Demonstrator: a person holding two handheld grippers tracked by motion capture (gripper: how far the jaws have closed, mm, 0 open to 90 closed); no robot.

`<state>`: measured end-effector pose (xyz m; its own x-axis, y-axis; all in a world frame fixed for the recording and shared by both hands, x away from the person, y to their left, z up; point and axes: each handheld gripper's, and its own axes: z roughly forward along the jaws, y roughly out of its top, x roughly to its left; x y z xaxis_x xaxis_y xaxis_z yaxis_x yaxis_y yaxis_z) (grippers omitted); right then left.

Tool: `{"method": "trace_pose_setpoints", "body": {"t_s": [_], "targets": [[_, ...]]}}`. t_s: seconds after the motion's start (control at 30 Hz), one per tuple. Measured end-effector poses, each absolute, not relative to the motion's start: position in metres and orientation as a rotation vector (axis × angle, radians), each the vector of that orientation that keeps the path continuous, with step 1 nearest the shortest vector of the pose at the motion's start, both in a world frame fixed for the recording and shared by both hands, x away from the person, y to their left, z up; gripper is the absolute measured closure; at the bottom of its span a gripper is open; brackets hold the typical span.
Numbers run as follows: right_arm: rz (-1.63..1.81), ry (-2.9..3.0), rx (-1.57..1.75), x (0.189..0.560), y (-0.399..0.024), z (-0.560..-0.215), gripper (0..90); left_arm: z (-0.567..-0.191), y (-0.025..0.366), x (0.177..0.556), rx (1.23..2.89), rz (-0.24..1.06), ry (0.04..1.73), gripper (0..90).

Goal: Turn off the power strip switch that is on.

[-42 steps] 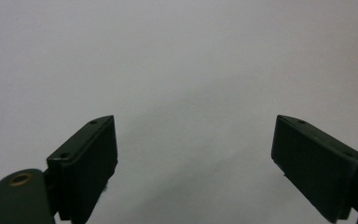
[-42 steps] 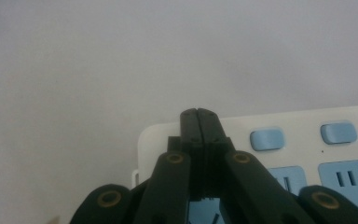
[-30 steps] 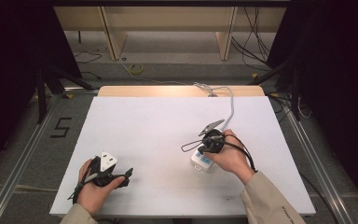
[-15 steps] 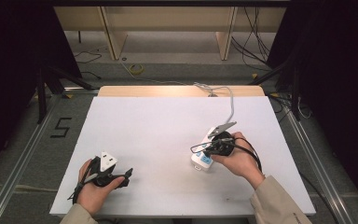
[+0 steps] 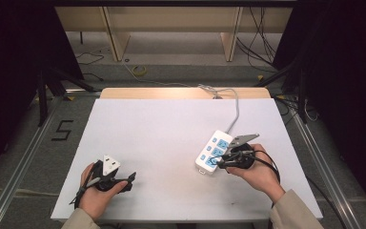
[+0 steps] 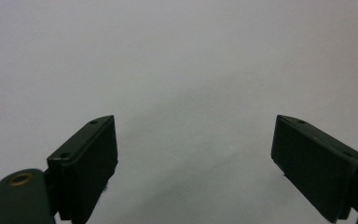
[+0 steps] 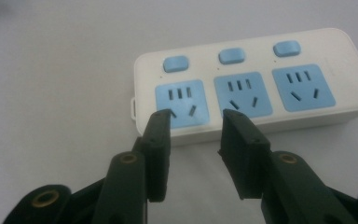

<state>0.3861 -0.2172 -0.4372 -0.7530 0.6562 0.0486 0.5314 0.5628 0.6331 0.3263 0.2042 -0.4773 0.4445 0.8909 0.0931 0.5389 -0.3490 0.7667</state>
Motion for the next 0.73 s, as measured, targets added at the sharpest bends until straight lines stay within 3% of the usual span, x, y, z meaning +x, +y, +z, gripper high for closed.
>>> {"method": "trace_pose_setpoints", "body": {"t_s": [0.73], "targets": [[1.080,2.444,1.084,0.350,-0.271,-0.454,51.1,-0.479,0.205,0.328,2.027,0.665,1.207,13.8]]}}
